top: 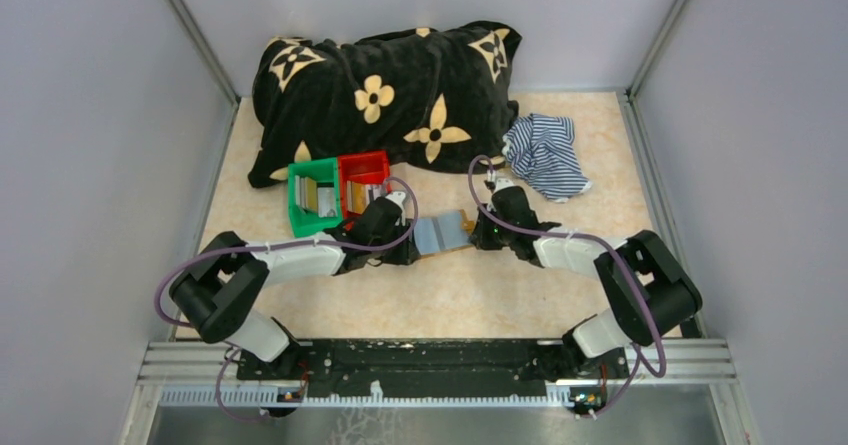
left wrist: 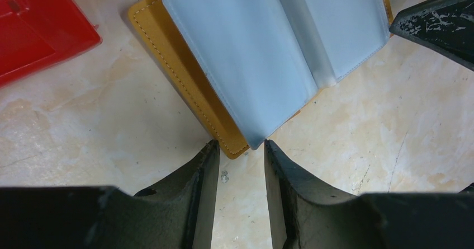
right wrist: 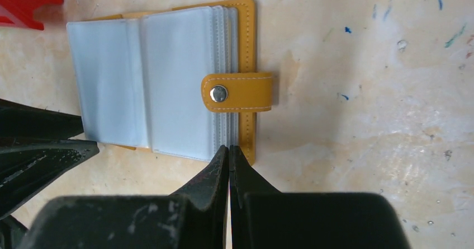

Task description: Take the credit cards out of the card holder

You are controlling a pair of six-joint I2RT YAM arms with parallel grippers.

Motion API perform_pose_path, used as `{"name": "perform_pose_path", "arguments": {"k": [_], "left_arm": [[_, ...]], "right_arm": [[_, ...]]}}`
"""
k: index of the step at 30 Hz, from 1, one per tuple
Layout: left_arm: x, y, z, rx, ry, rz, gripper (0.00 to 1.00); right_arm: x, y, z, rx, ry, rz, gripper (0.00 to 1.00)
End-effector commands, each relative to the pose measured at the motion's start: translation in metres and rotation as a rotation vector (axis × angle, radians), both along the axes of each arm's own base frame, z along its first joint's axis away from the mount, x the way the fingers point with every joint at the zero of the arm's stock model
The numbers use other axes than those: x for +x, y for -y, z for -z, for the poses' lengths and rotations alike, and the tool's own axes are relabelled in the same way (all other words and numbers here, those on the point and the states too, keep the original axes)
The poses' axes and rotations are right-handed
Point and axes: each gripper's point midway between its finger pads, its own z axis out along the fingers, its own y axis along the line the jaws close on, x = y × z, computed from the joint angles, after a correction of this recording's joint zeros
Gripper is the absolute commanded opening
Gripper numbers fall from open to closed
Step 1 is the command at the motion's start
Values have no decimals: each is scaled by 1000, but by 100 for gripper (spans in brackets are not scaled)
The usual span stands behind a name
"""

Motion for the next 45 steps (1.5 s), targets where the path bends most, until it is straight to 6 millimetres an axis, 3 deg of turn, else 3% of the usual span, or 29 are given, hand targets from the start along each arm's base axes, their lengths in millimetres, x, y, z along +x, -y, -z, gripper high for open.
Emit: {"name": "perform_pose_path", "arguments": {"k": [1, 18, 29, 35, 45], "left_arm": [[-9, -11, 19, 54, -46, -3, 42], [-12, -6, 24, 35, -71, 15, 42], [-14, -6, 27, 43, -80, 17, 42], [-15, -8, 29, 41, -84, 14, 42], [-17, -14, 23, 48, -71, 6, 42]], "right_arm": [[14, 5, -18, 17, 76, 11, 0], [13, -17, 3, 79, 28, -34, 0], [13, -50, -29, 133, 79, -96, 0], [9, -69, -35, 146, 85, -137, 0], [12, -74, -42, 145, 97, -148, 0]]}}
